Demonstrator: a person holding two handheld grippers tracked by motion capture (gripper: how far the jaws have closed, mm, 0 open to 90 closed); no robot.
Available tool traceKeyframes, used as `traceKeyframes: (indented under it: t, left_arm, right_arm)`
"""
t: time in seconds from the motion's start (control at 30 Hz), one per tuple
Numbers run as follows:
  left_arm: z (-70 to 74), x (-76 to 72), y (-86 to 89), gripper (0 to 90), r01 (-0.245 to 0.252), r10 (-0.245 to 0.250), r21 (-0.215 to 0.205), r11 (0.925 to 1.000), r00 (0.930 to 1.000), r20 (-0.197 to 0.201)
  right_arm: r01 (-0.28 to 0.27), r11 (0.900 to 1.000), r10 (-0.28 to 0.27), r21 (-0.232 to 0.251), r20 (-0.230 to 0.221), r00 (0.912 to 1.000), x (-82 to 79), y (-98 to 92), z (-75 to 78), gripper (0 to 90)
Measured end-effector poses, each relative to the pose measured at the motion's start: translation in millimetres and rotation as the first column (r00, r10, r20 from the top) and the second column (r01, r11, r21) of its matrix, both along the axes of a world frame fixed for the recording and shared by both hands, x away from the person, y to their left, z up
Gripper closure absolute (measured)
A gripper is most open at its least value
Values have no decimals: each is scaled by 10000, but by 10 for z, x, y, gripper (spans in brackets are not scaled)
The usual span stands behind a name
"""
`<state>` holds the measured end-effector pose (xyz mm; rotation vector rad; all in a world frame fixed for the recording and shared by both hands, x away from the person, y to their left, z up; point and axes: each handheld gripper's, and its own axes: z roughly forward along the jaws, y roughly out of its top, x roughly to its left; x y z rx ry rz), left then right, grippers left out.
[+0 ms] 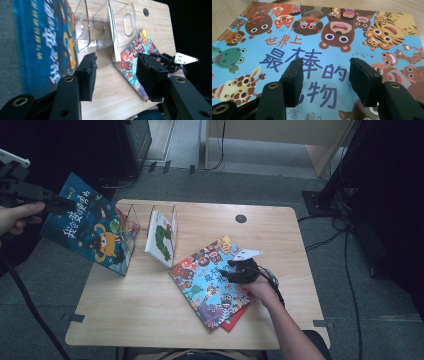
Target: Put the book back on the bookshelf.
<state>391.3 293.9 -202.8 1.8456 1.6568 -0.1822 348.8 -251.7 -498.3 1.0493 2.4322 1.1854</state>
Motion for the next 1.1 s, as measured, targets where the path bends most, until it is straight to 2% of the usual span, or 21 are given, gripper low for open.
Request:
traceKeyframes:
  t: [0.13, 0.2, 0.3, 0.37, 0.63, 0.83, 1.03, 1.1]
  left_arm:
    - [-43, -19, -84, 510, 161, -161, -33, 9999, 9998, 117]
    - [-64, -25, -130, 509, 205, -208, 153, 9997, 9996, 173]
    - [-109, -40, -182, 508, 326, -327, 11, 9995, 9993, 197]
    - [-157, -52, -236, 508, 400, -403, 185, 9990, 9990, 177]
    - [-387, -102, -405, 501, 711, -710, -161, 9973, 9974, 90]
    - [-513, -157, -513, 498, 915, -912, -201, 9956, 9957, 171]
    - [-666, -204, -592, 498, 914, -910, -141, 9957, 9956, 225]
    - [-724, -217, -615, 498, 1089, -1086, -156, 9939, 9939, 179]
  right_arm:
    - [-32, 10000, 32, -37, -2, 10000, 0, -1, -5, 454]
    - [-28, 10000, 28, -26, -15, 10000, -2, -4, -2, 455]
    - [-20, 10000, 20, -10, 19, 10000, 1, -12, -1, 456]
    - [-16, 10000, 16, -35, 10, 10000, 3, -15, -3, 456]
    - [4, 10000, -4, 24, 8, 10000, 2, -21, -3, 456]
    - [-2, 10000, 2, 56, -7, 10000, -6, -23, 6, 456]
    - [15, 10000, -14, 48, -40, 10000, -6, -30, 3, 456]
    - [18, 10000, -18, 41, -44, 10000, -5, -29, 0, 456]
